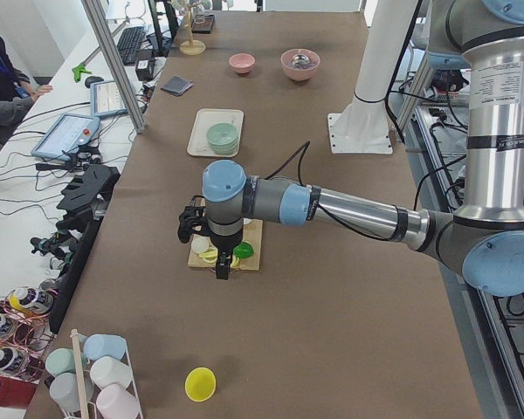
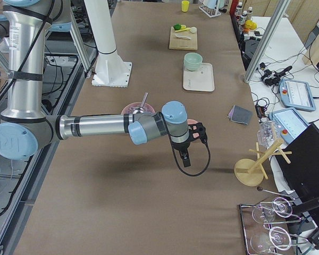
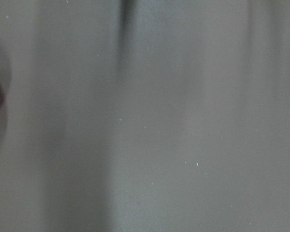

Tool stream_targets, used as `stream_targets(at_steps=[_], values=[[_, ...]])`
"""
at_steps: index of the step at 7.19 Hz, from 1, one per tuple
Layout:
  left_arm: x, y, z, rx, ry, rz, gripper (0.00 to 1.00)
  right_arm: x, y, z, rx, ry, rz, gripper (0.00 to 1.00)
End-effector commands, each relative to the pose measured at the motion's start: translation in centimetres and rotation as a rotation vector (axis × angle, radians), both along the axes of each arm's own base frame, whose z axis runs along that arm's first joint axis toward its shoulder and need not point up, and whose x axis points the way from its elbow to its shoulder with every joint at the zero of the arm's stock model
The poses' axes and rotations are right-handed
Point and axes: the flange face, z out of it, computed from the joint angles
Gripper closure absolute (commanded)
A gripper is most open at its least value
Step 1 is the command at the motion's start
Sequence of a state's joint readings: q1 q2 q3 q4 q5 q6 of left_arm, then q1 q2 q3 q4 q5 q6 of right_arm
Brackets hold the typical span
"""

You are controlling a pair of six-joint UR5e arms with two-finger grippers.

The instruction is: Stack pink bowl on green and place spoon

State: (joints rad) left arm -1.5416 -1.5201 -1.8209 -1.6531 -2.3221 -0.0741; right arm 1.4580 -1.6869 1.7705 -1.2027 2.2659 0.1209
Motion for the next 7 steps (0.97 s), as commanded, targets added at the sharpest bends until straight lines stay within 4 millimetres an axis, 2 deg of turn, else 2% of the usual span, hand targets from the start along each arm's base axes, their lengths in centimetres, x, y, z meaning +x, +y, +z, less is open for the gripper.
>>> stream_targets(at_steps=[1, 2, 3, 4, 5, 6, 7], values=[[-0.2, -5.1, 0.0, 0.212, -0.076, -0.042, 0.02, -2.4, -1.7, -2.3, 0.053, -0.05, -0.018, 0.0], [-0.2, -5.9, 1.8, 0.208, -0.073, -0.031, 0.02, -4.6, -2.0, -2.4, 0.055, -0.051, -0.061, 0.0], [-0.1, -5.4, 2.2, 0.254, -0.068, -0.032, 0.02, -7.6, -2.2, -1.7, 0.041, -0.05, -0.119, 0.0], [0.1, -5.0, 3.5, 0.276, -0.066, -0.031, 0.02, -10.9, -3.6, -1.7, 0.04, -0.053, -0.175, 0.0], [0.2, -5.0, 4.1, 0.287, -0.066, -0.029, 0.02, -13.7, -4.9, -0.6, 0.016, -0.045, -0.212, 0.0], [0.3, -4.8, 4.2, 0.288, -0.067, -0.026, 0.02, -14.6, -5.8, -0.2, 0.006, -0.044, -0.221, 0.0], [0.3, -4.8, 4.2, 0.29, -0.067, -0.026, 0.02, -16.8, -6.4, -1.5, 0.003, -0.055, -0.229, 0.0]])
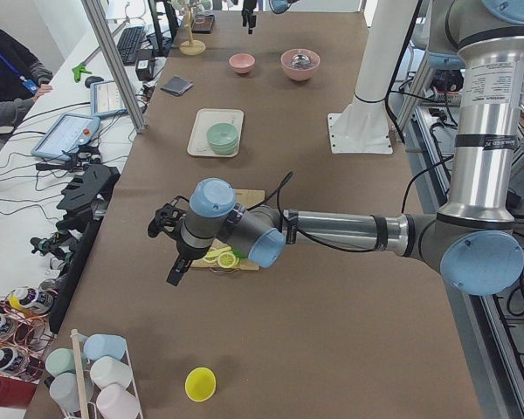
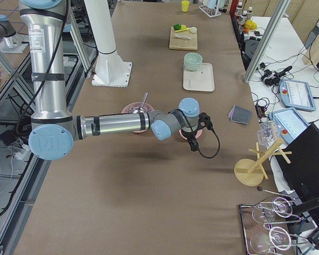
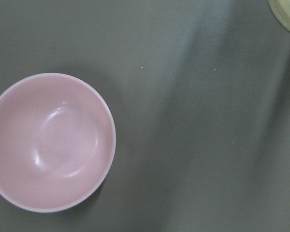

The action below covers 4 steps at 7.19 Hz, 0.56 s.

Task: Stack pink bowl on green and place spoon
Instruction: 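Move the right gripper down to the rim of the small pink bowl and grasp it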

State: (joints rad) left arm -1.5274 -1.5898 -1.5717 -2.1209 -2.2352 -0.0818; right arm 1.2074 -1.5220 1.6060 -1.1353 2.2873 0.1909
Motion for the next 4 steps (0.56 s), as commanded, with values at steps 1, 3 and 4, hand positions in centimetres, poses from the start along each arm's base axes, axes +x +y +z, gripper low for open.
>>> stream_targets(at_steps=[1, 3, 4], values=[[0.0, 0.1, 0.2, 0.002, 0.0, 0.0, 0.02, -4.7, -1.3, -2.0, -0.039, -0.021, -0.006, 0.0], [0.1, 0.1, 0.2, 0.0, 0.0, 0.002, 0.02, -6.9, -1.9, -3.1, -0.07, -0.02, 0.023, 0.0], [0.1, 0.1, 0.2, 0.0, 0.0, 0.002, 0.02, -7.5, -3.0, -3.3, -0.096, -0.008, 0.067, 0.01]])
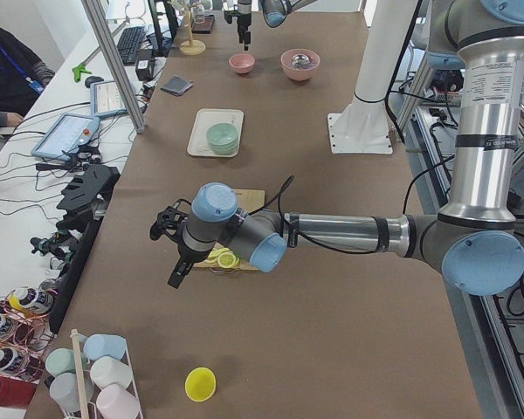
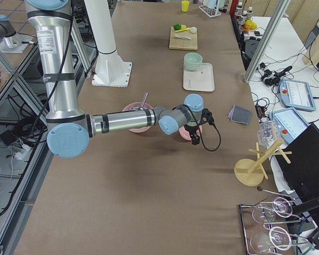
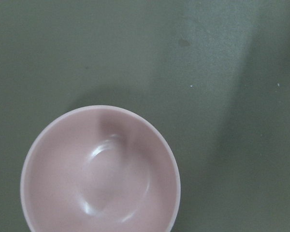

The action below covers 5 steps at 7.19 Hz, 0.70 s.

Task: Stack pink bowl on green and place spoon
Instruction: 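Move the right gripper down to the rim of the small pink bowl and grasp it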

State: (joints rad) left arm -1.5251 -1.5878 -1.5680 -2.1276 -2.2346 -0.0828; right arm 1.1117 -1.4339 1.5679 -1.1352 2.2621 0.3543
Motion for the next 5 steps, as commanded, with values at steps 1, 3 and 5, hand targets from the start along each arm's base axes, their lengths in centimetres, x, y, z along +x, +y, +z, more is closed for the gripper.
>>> stream_targets(at_steps=[1, 3, 5], values=[[0.0, 0.1, 0.2, -0.003, 0.0, 0.0, 0.02, -1.4, -1.4, -0.7, -0.053, 0.025, 0.092, 0.08], [0.2, 0.2, 0.2, 0.003, 0.0, 0.003, 0.02, -2.9, -1.2, 0.6, -0.066, 0.07, 0.108, 0.21], [0.3, 0.2, 0.1, 0.004, 0.001, 0.004, 0.02, -3.4, -1.0, 1.1, -0.074, 0.077, 0.099, 0.23]])
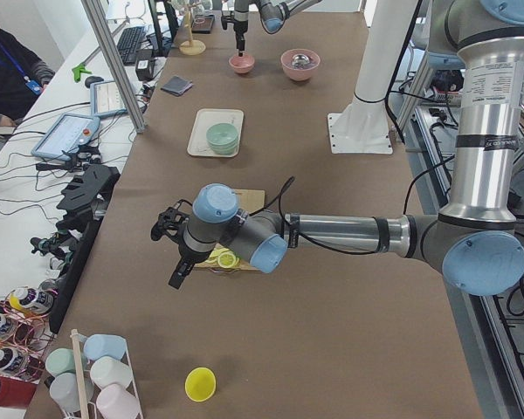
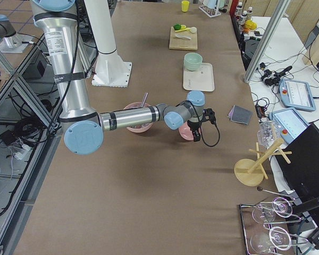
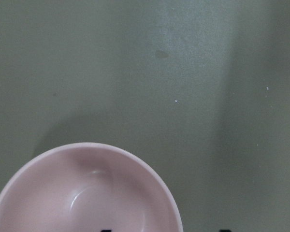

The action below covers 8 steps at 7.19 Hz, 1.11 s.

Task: Stack pink bowl on green and place spoon
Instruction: 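Move the right gripper down to the rim of the small pink bowl and grasp it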

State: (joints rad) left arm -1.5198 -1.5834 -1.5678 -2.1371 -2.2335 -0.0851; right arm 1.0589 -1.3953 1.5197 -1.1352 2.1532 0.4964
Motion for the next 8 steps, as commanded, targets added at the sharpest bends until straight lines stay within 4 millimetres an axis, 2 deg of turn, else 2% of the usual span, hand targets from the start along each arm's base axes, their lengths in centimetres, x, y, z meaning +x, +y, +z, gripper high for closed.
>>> stream_targets(at_steps=[1, 2, 3, 4, 6, 8], values=[[0.1, 0.0, 0.0, 0.0, 0.0, 0.001, 0.02, -0.4, 0.2, 0.6, -0.009, 0.009, -0.004, 0.26], [0.1, 0.0, 0.0, 0.002, 0.0, 0.001, 0.02, -0.4, 0.3, 0.9, -0.011, 0.014, -0.004, 0.47], [0.1, 0.0, 0.0, 0.002, 0.0, 0.001, 0.02, -0.5, 0.2, 0.8, -0.011, 0.012, -0.004, 0.85], [0.1, 0.0, 0.0, 0.002, 0.0, 0.001, 0.02, -0.5, 0.1, 0.6, -0.009, 0.01, -0.003, 1.0], [0.1, 0.0, 0.0, 0.002, 0.0, 0.001, 0.01, -0.6, 0.0, -0.4, 0.007, -0.001, -0.006, 1.0], [0.1, 0.0, 0.0, 0.002, 0.0, 0.001, 0.02, -2.0, -2.3, -5.3, 0.046, -0.042, 0.005, 1.0]])
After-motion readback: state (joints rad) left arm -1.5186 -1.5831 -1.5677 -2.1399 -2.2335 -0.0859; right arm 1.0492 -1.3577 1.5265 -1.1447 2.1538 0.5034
